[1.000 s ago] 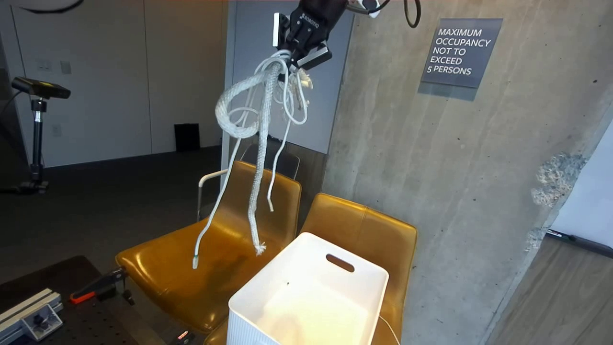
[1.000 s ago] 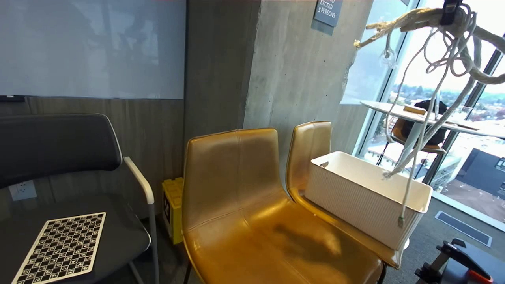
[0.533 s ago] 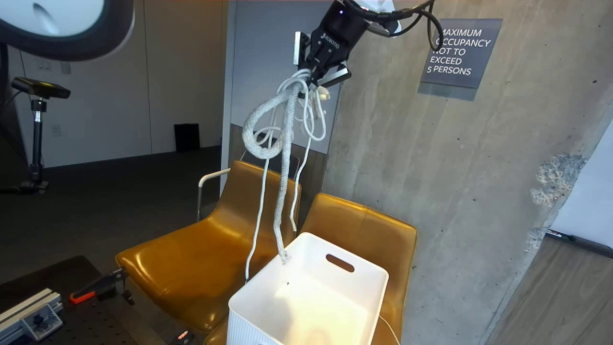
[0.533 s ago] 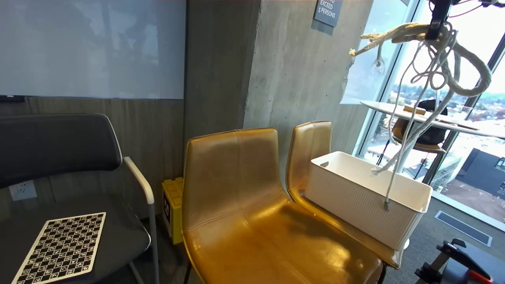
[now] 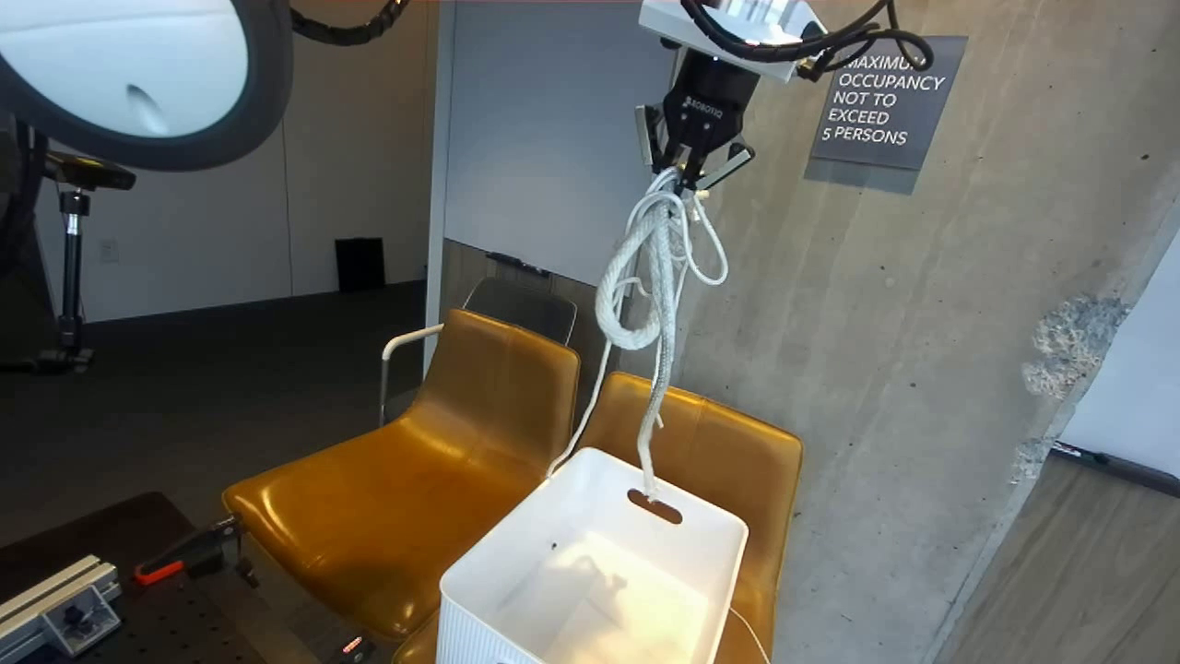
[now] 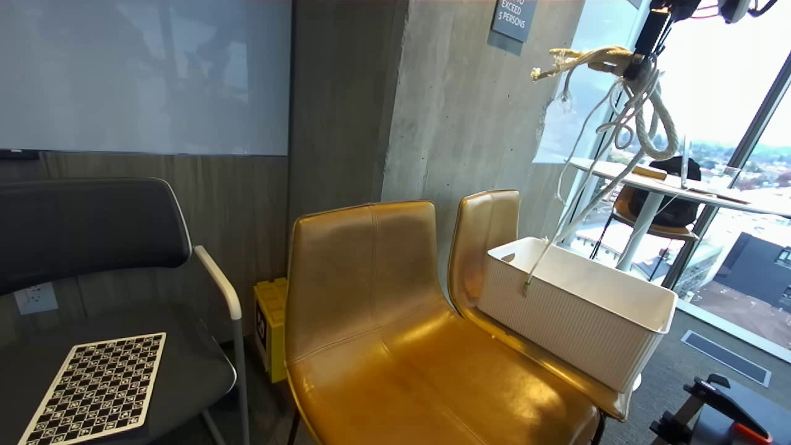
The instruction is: Pick up all the white ropes from the brown chair and put them in the white basket
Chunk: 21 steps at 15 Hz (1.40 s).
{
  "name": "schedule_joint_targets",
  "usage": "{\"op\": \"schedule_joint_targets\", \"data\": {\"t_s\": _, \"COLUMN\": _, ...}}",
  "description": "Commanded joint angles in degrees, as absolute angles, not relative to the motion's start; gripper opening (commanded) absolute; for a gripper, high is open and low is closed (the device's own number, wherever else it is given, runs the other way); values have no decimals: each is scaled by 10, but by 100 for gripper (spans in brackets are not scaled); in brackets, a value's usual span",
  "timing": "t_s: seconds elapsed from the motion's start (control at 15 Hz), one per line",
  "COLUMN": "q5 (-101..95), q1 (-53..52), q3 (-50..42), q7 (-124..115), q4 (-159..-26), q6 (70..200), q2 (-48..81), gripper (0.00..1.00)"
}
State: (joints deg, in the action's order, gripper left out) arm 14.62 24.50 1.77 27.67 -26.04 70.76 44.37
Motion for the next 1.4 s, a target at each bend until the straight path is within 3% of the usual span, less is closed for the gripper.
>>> {"op": "schedule_joint_targets", "data": {"t_s": 0.0, "q5": 105, "q1": 246, "q3": 12, "q7": 313, "q4": -241, "q6": 755, "q2": 459, "gripper": 4}}
{"op": "schedule_joint_targets", "data": {"t_s": 0.67, "q5": 60, "q1": 251, "q3": 6, "q7": 373, "q4": -248, "q6": 758, "q2": 489, "gripper": 4}}
{"op": "schedule_joint_targets", "data": {"t_s": 1.33, "q5": 83, "q1": 278, "q3": 16, "q7": 359, "q4": -253, "q6": 754, "q2": 432, "gripper": 4}}
